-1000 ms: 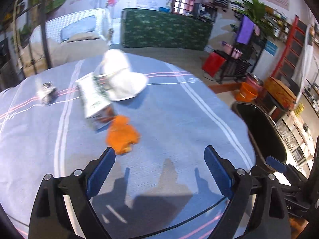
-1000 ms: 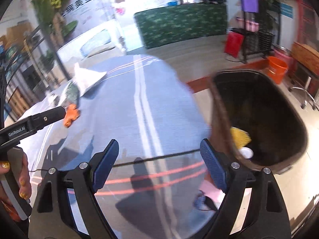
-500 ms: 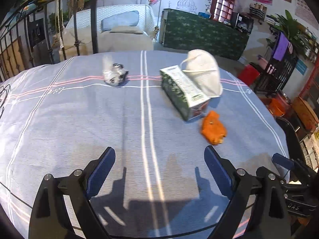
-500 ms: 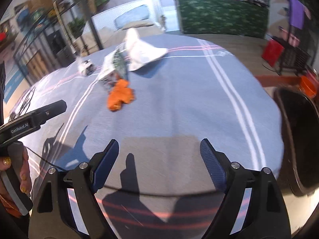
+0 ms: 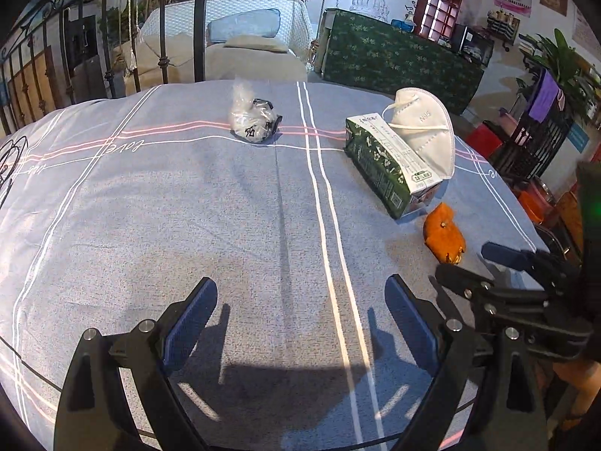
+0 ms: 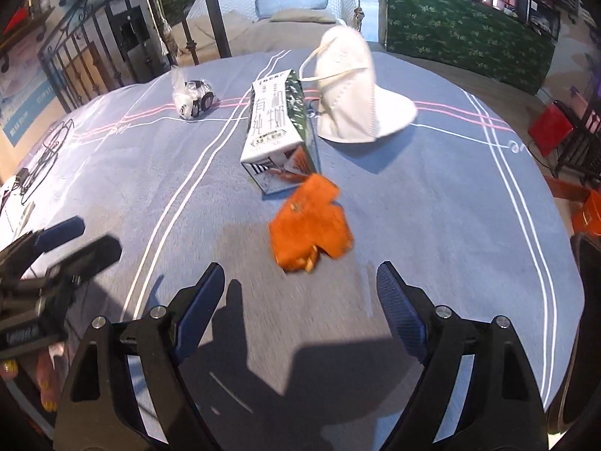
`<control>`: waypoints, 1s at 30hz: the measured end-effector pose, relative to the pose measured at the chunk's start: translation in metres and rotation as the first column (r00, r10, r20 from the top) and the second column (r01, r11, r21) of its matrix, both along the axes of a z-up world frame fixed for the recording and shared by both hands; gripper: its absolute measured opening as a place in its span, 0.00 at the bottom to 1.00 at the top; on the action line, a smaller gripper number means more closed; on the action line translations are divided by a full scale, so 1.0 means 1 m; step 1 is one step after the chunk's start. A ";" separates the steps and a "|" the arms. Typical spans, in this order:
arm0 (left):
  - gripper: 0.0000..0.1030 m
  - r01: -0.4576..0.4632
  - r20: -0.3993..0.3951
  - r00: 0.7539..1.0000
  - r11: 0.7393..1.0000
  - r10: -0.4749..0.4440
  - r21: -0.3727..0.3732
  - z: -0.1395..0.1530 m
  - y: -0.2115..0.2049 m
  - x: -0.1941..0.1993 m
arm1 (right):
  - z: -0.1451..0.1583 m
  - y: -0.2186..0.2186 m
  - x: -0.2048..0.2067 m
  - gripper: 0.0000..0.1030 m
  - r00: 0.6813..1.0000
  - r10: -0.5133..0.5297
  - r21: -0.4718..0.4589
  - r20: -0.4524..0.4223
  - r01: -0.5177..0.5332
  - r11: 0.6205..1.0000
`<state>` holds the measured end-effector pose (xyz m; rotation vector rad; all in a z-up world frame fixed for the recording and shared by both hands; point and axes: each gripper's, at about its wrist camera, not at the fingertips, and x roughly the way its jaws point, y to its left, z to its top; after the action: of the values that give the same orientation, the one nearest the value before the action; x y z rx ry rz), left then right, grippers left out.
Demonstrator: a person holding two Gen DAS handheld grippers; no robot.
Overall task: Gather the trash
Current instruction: 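Grasp the orange peel with the right tool while the left tool grasps the clear plastic bag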
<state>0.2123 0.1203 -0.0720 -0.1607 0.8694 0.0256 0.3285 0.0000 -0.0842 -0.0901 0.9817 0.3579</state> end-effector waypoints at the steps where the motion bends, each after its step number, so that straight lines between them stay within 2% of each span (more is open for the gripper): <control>1: 0.87 0.004 -0.005 1.000 1.000 -0.004 0.004 -0.001 0.000 0.000 | -0.001 0.002 0.002 0.80 1.000 0.002 -0.008 -0.001 -0.002 1.000; 8: 0.87 0.028 -0.009 1.000 0.999 -0.028 0.019 0.000 0.004 0.002 | -0.008 0.015 0.023 0.66 0.999 0.015 -0.064 -0.029 -0.017 0.998; 12: 0.87 0.042 -0.008 0.999 0.999 -0.042 0.011 0.001 0.006 0.008 | -0.008 0.017 0.023 0.52 0.999 0.023 -0.062 -0.031 -0.025 0.998; 21: 0.87 0.055 -0.008 0.998 0.997 -0.055 0.045 0.001 0.013 0.034 | -0.005 0.013 0.017 0.42 1.000 0.003 -0.019 -0.007 -0.003 1.000; 24: 0.87 0.047 -0.007 0.999 0.996 -0.046 0.073 0.002 0.020 0.053 | -0.001 0.010 0.014 0.41 1.000 -0.010 0.001 0.008 0.010 1.000; 30: 0.87 0.026 -0.004 1.000 0.997 -0.026 0.066 0.003 0.037 0.111 | 0.014 0.002 -0.001 0.40 0.999 -0.014 0.059 0.045 0.012 0.998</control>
<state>0.3232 0.1572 -0.0687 -0.0874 0.8724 0.0306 0.3277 0.0016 -0.0697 -0.0385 0.9260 0.3708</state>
